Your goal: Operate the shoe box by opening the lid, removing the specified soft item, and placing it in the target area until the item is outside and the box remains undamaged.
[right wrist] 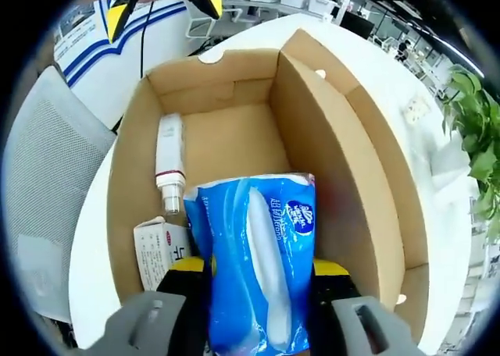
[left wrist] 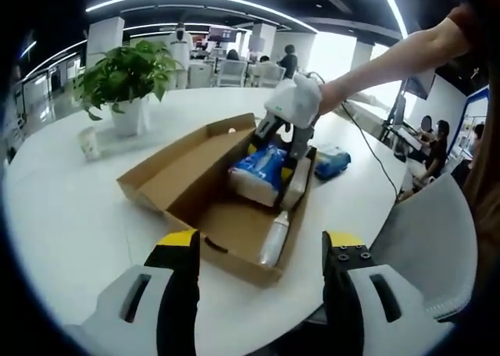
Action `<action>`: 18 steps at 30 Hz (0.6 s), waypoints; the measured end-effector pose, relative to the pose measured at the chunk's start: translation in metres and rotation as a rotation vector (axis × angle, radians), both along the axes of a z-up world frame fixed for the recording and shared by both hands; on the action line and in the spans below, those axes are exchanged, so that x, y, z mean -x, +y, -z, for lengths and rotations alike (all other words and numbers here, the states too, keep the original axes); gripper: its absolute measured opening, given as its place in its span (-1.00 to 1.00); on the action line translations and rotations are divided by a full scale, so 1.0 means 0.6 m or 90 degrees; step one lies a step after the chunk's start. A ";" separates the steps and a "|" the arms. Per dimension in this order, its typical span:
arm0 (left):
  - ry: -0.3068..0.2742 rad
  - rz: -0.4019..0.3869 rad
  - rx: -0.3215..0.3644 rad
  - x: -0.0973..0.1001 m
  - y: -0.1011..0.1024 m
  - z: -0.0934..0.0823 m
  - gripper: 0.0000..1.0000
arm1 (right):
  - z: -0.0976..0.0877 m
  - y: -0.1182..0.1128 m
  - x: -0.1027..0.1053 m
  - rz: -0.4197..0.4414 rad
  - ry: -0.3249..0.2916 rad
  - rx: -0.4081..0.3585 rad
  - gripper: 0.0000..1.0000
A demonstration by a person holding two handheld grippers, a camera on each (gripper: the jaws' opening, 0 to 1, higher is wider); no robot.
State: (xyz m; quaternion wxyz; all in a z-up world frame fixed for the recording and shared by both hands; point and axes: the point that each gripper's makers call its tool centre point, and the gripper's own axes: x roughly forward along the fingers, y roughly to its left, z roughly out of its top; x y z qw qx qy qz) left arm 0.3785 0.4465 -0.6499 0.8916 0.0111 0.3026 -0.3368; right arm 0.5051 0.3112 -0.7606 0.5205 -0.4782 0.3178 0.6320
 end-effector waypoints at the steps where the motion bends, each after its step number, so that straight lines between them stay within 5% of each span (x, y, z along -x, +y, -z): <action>1: -0.001 0.001 -0.001 0.001 0.000 -0.001 0.26 | -0.003 -0.001 0.001 0.001 -0.002 0.001 -0.11; 18: -0.021 0.015 -0.006 0.019 -0.010 -0.031 0.26 | -0.067 -0.007 0.006 0.023 -0.030 -0.022 -0.11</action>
